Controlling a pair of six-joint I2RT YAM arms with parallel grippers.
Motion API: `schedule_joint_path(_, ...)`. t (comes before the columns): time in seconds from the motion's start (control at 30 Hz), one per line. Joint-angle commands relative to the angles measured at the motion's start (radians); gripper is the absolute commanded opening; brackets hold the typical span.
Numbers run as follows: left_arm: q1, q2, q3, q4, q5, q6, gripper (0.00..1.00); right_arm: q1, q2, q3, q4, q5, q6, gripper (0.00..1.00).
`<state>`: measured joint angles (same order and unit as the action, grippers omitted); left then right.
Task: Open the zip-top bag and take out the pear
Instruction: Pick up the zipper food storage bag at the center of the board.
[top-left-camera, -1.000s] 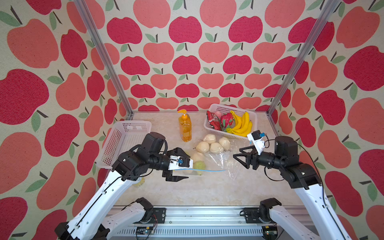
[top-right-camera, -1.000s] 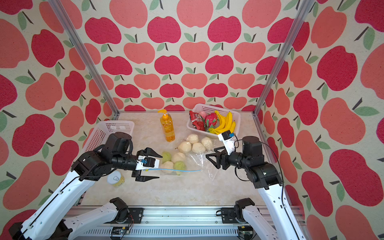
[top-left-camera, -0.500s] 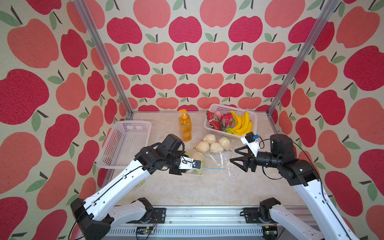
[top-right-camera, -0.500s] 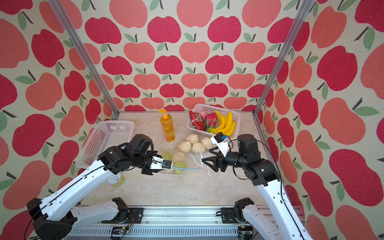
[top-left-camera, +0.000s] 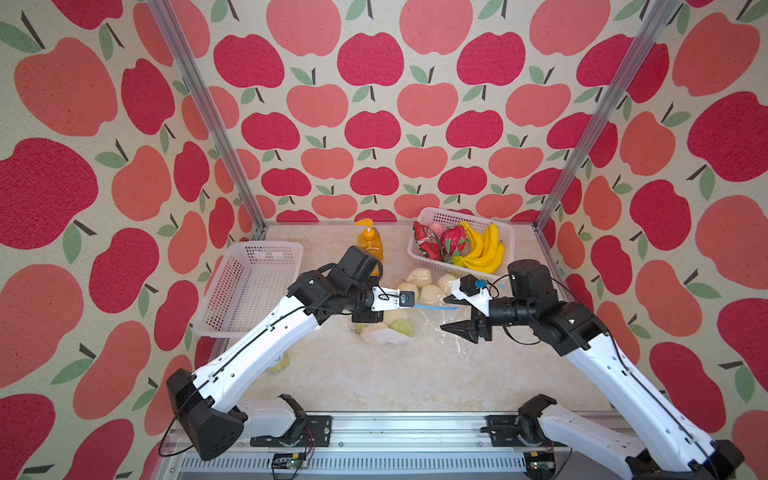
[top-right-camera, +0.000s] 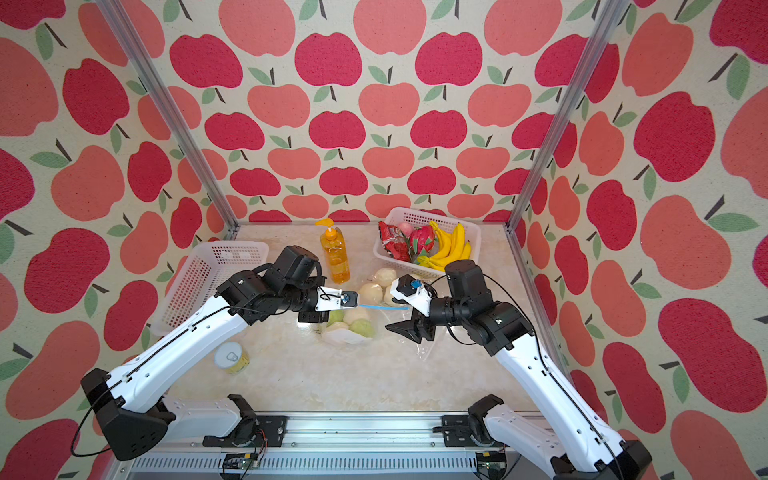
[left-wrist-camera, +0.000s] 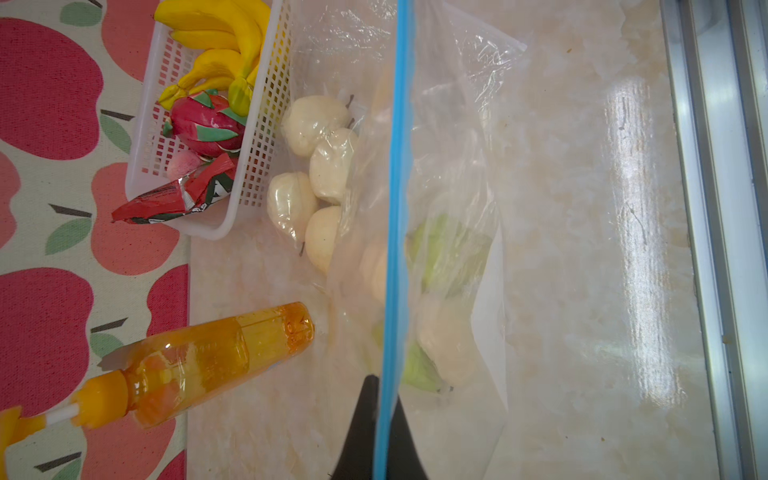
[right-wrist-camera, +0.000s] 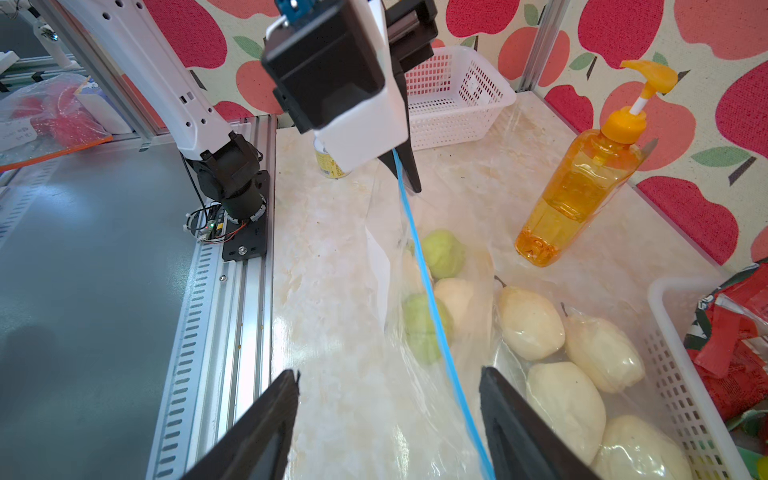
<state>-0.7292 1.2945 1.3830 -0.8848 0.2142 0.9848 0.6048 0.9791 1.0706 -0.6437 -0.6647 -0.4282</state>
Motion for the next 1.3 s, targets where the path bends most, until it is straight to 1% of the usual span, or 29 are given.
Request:
schedule_joint_path(0.0, 0.019, -0.01, 0.049, 0.021, 0.07, -0.015, 0.0, 0.036, 0.01, 0.033, 0.025, 0.027, -0.043, 0.7)
schedule_joint_path(0.17, 0.035, -0.022, 0.053, 0.013, 0.104, 0.024, 0.0, 0.07, 0.041, 0.037, 0.074, 0.109, -0.033, 0.66)
schedule_joint_path(0.33, 0.036, -0.041, 0.037, 0.002, 0.12, 0.039, 0.0, 0.074, 0.058, 0.093, 0.083, 0.169, -0.064, 0.74)
schedule_joint_path(0.5, 0.034, -0.071, 0.035, -0.012, 0.149, 0.046, 0.0, 0.077, 0.102, 0.14, 0.047, 0.161, -0.098, 0.76)
schedule_joint_path(0.6, 0.029, -0.088, 0.02, -0.015, 0.139, 0.055, 0.0, 0.083, 0.111, 0.159, 0.056, 0.143, -0.1, 0.78)
schedule_joint_path(0.7, 0.031, -0.116, -0.005, -0.005, 0.149, 0.059, 0.0, 0.105, 0.155, 0.194, -0.011, 0.124, -0.139, 0.79)
schedule_joint_path(0.77, 0.035, -0.129, -0.018, 0.009, 0.154, 0.043, 0.0, 0.129, 0.198, 0.228, -0.085, 0.108, -0.168, 0.78)
schedule_joint_path(0.83, 0.043, -0.133, -0.031, 0.03, 0.157, 0.035, 0.0, 0.161, 0.224, 0.234, -0.115, 0.097, -0.175, 0.73)
schedule_joint_path(0.87, 0.043, -0.132, -0.033, 0.038, 0.155, 0.032, 0.0, 0.168, 0.229, 0.228, -0.111, 0.092, -0.17, 0.68)
schedule_joint_path(0.9, 0.047, -0.127, -0.034, 0.047, 0.15, 0.025, 0.0, 0.172, 0.233, 0.22, -0.104, 0.086, -0.162, 0.6)
schedule_joint_path(0.97, 0.052, -0.111, -0.032, 0.074, 0.135, -0.008, 0.01, 0.173, 0.237, 0.205, -0.089, 0.081, -0.148, 0.35)
schedule_joint_path(1.0, 0.056, -0.102, -0.03, 0.093, 0.124, -0.031, 0.1, 0.173, 0.235, 0.198, -0.082, 0.091, -0.146, 0.25)
schedule_joint_path(1.03, 0.062, -0.092, -0.034, 0.119, 0.104, -0.057, 0.23, 0.172, 0.231, 0.191, -0.071, 0.104, -0.146, 0.14)
schedule_joint_path(1.07, 0.067, -0.086, -0.039, 0.143, 0.084, -0.081, 0.3, 0.171, 0.228, 0.188, -0.065, 0.117, -0.144, 0.04)
schedule_joint_path(1.1, 0.079, -0.078, -0.044, 0.165, 0.068, -0.106, 0.41, 0.167, 0.223, 0.184, -0.054, 0.132, -0.138, 0.0)
schedule_joint_path(1.17, 0.114, -0.065, -0.047, 0.202, 0.065, -0.169, 0.69, 0.142, 0.215, 0.179, -0.031, 0.132, -0.102, 0.0)
schedule_joint_path(1.23, 0.173, -0.06, -0.038, 0.223, 0.114, -0.247, 0.82, 0.1, 0.212, 0.173, -0.02, 0.109, -0.058, 0.0)
schedule_joint_path(1.27, 0.207, -0.062, -0.033, 0.234, 0.157, -0.288, 0.87, 0.08, 0.211, 0.166, -0.02, 0.101, -0.04, 0.0)
